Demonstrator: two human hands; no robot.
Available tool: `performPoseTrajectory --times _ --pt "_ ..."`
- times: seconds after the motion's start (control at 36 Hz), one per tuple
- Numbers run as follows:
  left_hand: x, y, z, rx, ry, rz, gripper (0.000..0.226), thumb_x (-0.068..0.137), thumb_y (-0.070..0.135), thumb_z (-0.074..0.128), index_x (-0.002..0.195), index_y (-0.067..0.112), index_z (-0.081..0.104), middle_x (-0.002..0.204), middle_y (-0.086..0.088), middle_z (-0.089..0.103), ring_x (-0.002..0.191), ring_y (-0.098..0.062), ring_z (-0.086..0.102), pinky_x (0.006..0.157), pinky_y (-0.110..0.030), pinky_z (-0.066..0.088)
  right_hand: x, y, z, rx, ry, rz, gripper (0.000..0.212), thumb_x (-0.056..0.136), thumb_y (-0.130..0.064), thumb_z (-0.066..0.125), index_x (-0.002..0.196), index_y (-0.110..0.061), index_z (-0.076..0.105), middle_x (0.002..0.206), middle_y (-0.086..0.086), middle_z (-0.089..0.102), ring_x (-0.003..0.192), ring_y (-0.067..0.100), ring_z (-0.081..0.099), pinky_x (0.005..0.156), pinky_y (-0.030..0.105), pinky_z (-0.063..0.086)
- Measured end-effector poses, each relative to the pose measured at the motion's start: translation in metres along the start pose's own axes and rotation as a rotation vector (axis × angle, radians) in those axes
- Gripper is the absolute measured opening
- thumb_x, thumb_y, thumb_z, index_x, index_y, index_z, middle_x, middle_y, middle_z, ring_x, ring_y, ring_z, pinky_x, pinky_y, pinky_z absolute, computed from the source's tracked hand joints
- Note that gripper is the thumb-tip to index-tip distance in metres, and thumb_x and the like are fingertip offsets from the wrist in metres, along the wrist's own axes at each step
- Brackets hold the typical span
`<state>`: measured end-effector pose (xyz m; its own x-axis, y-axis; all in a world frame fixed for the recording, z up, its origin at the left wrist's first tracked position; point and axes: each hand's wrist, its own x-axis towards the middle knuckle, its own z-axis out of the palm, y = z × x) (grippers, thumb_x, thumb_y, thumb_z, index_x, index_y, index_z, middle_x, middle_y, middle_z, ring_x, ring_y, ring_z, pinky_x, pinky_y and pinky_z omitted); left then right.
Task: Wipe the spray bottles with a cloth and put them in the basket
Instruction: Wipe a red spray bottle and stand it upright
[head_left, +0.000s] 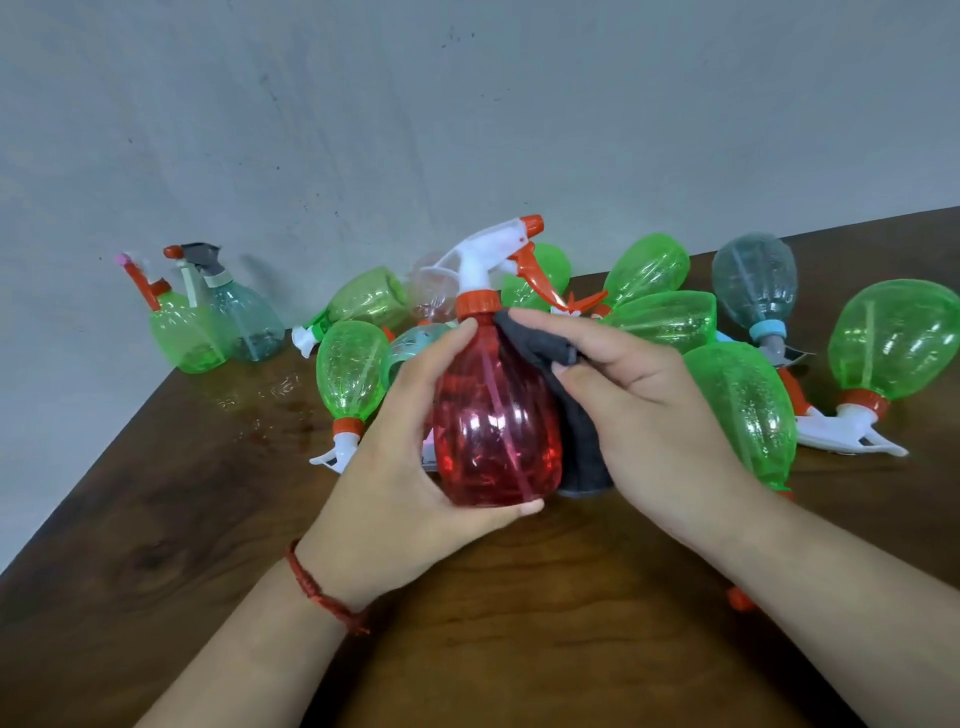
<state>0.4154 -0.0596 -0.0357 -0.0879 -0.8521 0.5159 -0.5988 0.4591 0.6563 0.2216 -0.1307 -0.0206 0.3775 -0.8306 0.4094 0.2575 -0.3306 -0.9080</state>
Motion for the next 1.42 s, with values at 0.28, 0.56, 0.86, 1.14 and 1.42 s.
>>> performPoseTrajectory --times 0.28,0.56,0.86,1.14,1.42 --pt "0.002 -0.007 0.005 0.073 0.245 -0.049 0.119 0.065 0.036 0.103 0.163 0.026 0.036 0.158 0.009 0.049 0.146 -0.019 0.052 0.119 -0.046 0.046 -0.003 0.014 0.001 -0.372 -0.09 -0.148 0.059 0.1 0.015 0.047 0.135 -0.026 0.071 0.145 -0.018 0.062 0.14 -0.006 0.048 0.116 0.011 0.033" --pt "0.004 -0.01 0.0 0.016 0.422 -0.218 0.118 0.065 0.044 0.103 0.161 0.038 0.035 0.156 0.015 0.048 0.141 -0.007 0.054 0.115 -0.043 0.051 -0.007 0.018 0.003 -0.508 -0.167 -0.271 0.056 0.102 0.013 0.047 0.141 -0.022 0.067 0.151 -0.016 0.058 0.143 -0.004 0.047 0.117 0.014 0.035" --pt "-0.001 0.001 0.006 0.019 0.082 -0.067 0.122 0.065 0.029 0.104 0.164 0.029 0.033 0.159 0.007 0.048 0.148 -0.023 0.05 0.118 -0.046 0.047 -0.001 0.006 0.0 -0.119 -0.05 -0.014 0.052 0.107 0.007 0.043 0.135 -0.027 0.071 0.132 -0.017 0.071 0.127 -0.001 0.063 0.105 0.018 0.05" --pt "-0.001 0.003 0.005 -0.1 -0.023 -0.079 0.124 0.066 0.023 0.102 0.166 0.03 0.029 0.162 0.017 0.044 0.151 -0.014 0.046 0.121 -0.036 0.045 0.0 0.003 -0.002 -0.011 -0.024 0.049 0.049 0.106 0.008 0.043 0.132 -0.022 0.072 0.127 -0.012 0.075 0.122 0.006 0.068 0.098 0.019 0.052" --pt "0.003 0.0 0.003 0.0 0.231 -0.089 0.119 0.065 0.033 0.102 0.163 0.03 0.034 0.157 0.014 0.049 0.144 -0.011 0.053 0.118 -0.042 0.048 -0.007 0.011 0.004 -0.19 -0.062 -0.025 0.06 0.102 0.012 0.045 0.13 -0.033 0.073 0.137 -0.018 0.069 0.134 0.023 0.062 0.12 0.05 0.043"
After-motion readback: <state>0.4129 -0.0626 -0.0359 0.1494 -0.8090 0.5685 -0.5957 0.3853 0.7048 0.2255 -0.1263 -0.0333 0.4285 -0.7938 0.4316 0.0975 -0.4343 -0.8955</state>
